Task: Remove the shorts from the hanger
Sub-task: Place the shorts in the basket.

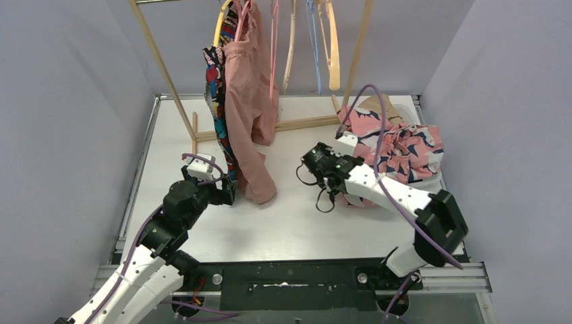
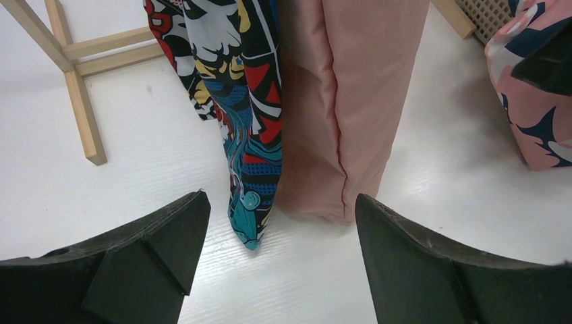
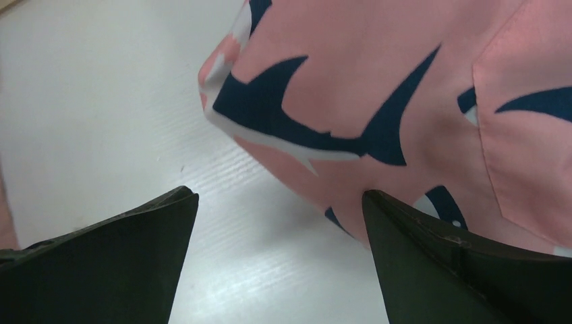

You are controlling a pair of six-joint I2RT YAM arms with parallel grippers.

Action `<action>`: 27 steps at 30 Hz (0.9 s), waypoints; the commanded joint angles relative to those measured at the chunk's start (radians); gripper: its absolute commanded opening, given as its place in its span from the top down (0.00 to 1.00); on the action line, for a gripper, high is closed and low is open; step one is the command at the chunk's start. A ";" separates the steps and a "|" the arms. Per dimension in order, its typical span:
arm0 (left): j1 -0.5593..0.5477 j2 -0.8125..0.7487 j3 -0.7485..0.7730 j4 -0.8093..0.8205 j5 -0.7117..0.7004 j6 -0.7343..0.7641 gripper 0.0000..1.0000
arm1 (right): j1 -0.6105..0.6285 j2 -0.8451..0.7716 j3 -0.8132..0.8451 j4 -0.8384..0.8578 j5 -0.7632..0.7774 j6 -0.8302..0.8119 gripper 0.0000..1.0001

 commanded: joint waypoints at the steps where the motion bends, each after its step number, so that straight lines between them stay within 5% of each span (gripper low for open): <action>1: 0.008 -0.011 0.033 0.032 0.018 0.009 0.21 | -0.011 0.166 0.163 -0.119 0.278 0.182 0.02; 5: 0.011 -0.019 0.031 0.030 0.020 0.007 0.21 | -0.025 0.341 0.277 -0.349 0.379 0.284 0.02; 8: 0.013 -0.023 0.029 0.035 0.023 0.008 0.21 | -0.042 0.406 0.289 -0.369 0.396 0.264 0.01; 11: 0.014 -0.025 0.029 0.035 0.026 0.009 0.21 | -0.047 0.430 0.279 -0.339 0.396 0.226 0.18; 18: 0.014 -0.026 0.029 0.037 0.031 0.008 0.21 | -0.041 0.347 0.225 -0.208 0.376 0.115 0.82; 22: 0.014 -0.024 0.029 0.035 0.031 0.008 0.21 | -0.042 0.256 0.165 -0.108 0.354 0.052 1.00; 27: 0.016 -0.023 0.029 0.034 0.031 0.007 0.21 | -0.036 0.108 0.160 -0.079 0.346 -0.016 1.00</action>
